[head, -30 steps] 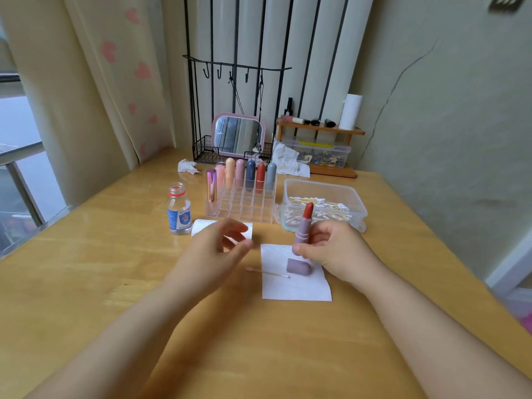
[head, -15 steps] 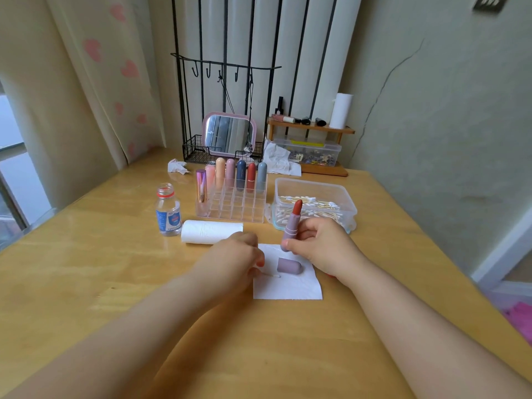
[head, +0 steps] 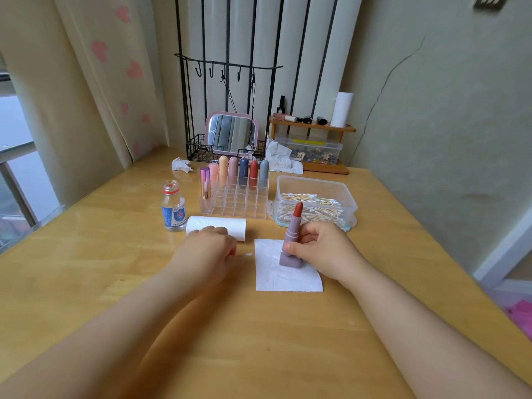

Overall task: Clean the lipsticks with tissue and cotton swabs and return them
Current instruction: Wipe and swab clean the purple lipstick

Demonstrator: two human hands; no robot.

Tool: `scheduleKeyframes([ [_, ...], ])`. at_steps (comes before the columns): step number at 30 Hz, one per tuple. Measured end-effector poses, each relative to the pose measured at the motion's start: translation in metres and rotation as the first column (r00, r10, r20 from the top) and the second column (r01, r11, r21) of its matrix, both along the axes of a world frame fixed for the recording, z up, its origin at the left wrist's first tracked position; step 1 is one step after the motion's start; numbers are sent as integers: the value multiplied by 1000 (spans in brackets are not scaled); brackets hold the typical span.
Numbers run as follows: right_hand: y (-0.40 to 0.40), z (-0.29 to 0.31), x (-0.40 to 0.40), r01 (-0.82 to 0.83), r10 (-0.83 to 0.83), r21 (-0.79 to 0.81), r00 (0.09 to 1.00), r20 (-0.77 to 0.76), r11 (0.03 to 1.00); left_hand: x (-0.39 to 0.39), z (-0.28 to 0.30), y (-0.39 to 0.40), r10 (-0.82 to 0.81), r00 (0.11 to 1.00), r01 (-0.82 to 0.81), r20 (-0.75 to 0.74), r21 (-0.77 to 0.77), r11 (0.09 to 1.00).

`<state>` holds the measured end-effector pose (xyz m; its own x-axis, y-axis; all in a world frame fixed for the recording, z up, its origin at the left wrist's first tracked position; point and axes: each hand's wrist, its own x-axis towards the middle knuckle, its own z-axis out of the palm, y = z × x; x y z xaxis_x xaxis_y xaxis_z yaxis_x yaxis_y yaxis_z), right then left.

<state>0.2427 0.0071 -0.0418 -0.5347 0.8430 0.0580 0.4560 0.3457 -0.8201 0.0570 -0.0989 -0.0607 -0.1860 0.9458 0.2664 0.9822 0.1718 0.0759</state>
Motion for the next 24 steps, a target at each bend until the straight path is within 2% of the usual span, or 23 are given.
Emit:
scheduleKeyframes([
  [5,1,3,4,14,-17,65,999,36,998,8,-4,-3,12,1000,-12,3,-11,1000],
  [8,3,2,9,27,-31,79,999,43,997,24,0,-1,-118,992,116,36,43,992],
  [10,5,2,11,32,-36,80,998,48,996,37,2,1,-239,970,239,35,17,971],
  [12,5,1,11,31,-35,74,998,54,997,48,1,6,-285,958,286,30,-28,958],
  [16,5,2,13,45,-48,69,998,41,997,53,-2,25,-226,972,226,60,12,974],
  [24,9,1,33,110,-110,52,994,-9,993,66,-9,52,-177,975,183,136,-30,983],
])
